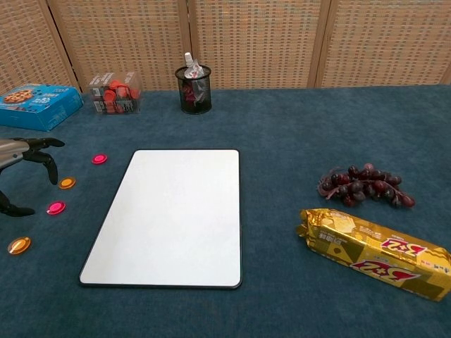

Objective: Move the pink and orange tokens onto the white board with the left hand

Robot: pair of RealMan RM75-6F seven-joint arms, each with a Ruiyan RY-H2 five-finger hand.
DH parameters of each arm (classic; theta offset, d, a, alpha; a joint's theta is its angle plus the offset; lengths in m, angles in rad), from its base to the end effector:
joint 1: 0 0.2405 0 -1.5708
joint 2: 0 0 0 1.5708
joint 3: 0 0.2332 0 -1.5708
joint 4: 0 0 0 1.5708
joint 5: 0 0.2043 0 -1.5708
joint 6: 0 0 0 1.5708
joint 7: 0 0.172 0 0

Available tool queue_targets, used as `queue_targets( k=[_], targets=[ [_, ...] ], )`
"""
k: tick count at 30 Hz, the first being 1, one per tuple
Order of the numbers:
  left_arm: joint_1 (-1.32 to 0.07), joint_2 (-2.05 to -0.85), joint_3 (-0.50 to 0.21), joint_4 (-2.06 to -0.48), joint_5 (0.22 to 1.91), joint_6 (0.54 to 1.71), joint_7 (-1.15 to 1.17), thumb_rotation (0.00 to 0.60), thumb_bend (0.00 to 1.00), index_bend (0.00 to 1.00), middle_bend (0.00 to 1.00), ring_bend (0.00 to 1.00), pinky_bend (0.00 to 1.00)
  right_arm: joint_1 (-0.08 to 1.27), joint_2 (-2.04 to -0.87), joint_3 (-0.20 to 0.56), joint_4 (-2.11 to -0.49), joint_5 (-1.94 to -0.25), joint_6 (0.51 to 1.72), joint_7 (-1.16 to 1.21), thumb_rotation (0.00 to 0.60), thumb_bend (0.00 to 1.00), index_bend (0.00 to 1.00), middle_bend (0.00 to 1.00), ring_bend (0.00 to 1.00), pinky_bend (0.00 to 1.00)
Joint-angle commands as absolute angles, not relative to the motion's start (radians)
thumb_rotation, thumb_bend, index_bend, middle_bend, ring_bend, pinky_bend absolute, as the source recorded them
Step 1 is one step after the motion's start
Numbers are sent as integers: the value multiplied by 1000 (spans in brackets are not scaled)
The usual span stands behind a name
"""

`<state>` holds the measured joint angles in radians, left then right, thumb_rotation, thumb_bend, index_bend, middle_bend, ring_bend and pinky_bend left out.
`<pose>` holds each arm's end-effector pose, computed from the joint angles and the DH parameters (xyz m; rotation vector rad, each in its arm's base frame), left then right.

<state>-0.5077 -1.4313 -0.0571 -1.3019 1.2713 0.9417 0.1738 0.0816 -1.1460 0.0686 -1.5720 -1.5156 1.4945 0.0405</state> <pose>-0.2674 0.3191 0.0168 -1.7946 -0.9706 -0.6333 -0.2893 -0.2100 0.1535 1.3678 -0.8999 0.9529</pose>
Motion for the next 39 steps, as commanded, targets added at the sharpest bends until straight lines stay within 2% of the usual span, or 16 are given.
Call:
queue_targets(
  k=[1, 11, 25, 27, 32, 39],
  targets=[
    [-511, -1441, -56, -1299, 1270, 943, 185, 600, 243, 406, 0, 0, 0, 82, -1145, 68, -1573, -1515, 1493, 41, 600, 0, 0, 0, 0, 0],
    [-521, -1475, -55, -1286, 1249, 935, 240, 600, 313, 409, 0, 0, 0, 82, -1142, 68, -1574, -1515, 1490, 48, 600, 0, 0, 0, 0, 0],
    [-523, -1514, -48, -1252, 1217, 922, 281, 600, 304, 424, 0, 0, 0, 83, -1139, 67, -1577, -1511, 1483, 58, 600, 0, 0, 0, 0, 0],
    [-526, -1522, -48, -1246, 1213, 917, 286, 600, 307, 441, 0, 0, 0, 83, -1138, 67, -1578, -1510, 1482, 60, 600, 0, 0, 0, 0, 0],
    [-529, -1527, -49, -1247, 1204, 917, 301, 600, 317, 561, 0, 0, 0, 84, -1137, 68, -1581, -1506, 1479, 62, 600, 0, 0, 0, 0, 0],
    [-527, -1478, -63, -1335, 1215, 945, 291, 600, 315, 569, 0, 0, 0, 84, -1135, 68, -1583, -1504, 1476, 67, 600, 0, 0, 0, 0, 0]
  ],
)
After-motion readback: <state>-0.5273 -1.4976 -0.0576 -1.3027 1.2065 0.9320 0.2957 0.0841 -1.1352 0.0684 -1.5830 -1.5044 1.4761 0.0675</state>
